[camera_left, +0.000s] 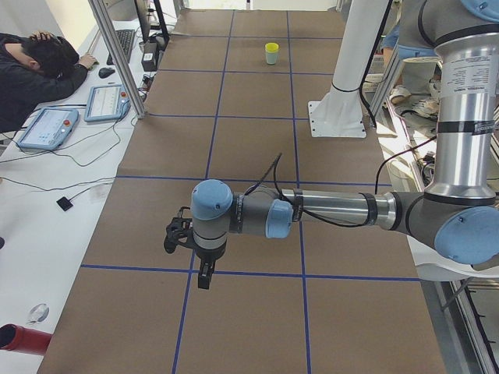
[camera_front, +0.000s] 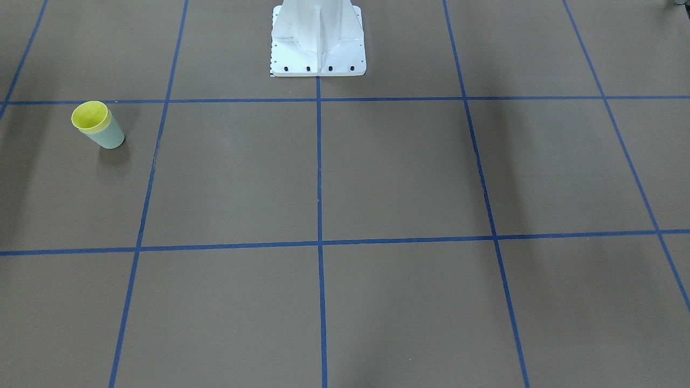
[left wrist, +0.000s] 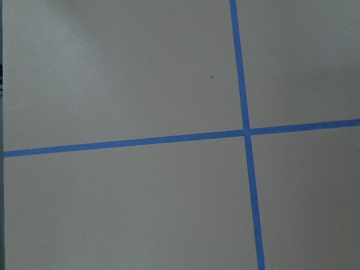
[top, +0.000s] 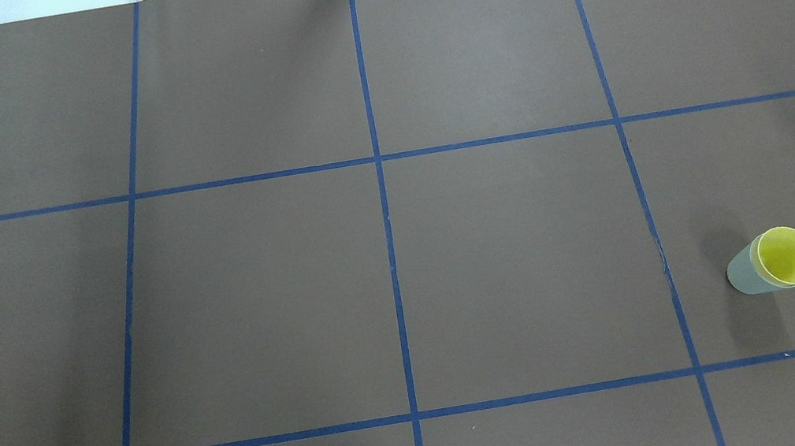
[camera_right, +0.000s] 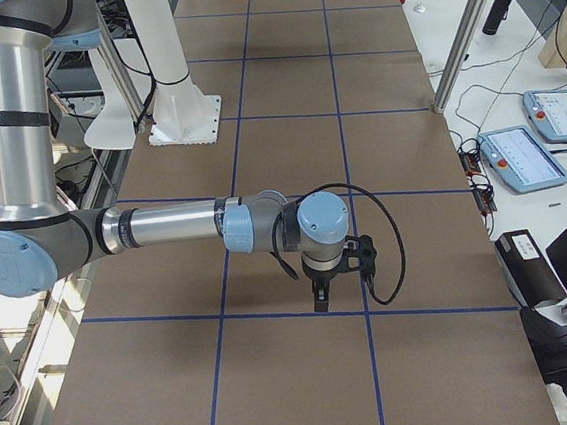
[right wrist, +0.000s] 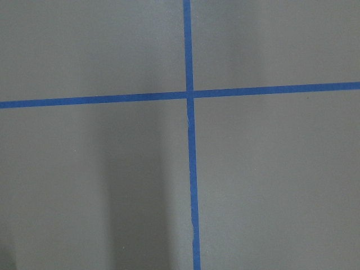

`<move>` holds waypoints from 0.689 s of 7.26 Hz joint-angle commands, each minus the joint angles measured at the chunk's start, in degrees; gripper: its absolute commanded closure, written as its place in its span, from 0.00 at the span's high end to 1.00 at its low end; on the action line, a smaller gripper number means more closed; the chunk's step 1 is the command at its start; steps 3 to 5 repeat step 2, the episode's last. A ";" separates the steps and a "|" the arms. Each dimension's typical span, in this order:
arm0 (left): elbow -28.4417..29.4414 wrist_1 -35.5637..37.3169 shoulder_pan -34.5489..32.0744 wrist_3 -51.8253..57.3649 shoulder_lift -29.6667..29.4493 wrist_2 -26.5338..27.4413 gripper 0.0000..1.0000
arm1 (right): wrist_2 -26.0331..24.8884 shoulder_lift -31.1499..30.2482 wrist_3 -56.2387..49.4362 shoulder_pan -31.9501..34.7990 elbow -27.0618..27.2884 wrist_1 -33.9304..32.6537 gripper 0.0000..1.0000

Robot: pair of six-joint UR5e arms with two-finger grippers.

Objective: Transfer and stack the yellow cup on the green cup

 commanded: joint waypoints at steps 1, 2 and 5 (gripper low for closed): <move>-0.04 0.00 -0.06 0.00 -0.04 -0.09 1.00 | -0.03 0.02 0.02 0.00 0.10 0.00 1.00; -0.04 0.00 -0.06 0.00 -0.04 -0.10 1.00 | -0.03 0.02 0.02 0.00 0.10 0.00 1.00; -0.04 0.00 -0.06 0.00 -0.04 -0.10 1.00 | -0.03 0.02 0.02 0.00 0.10 0.00 1.00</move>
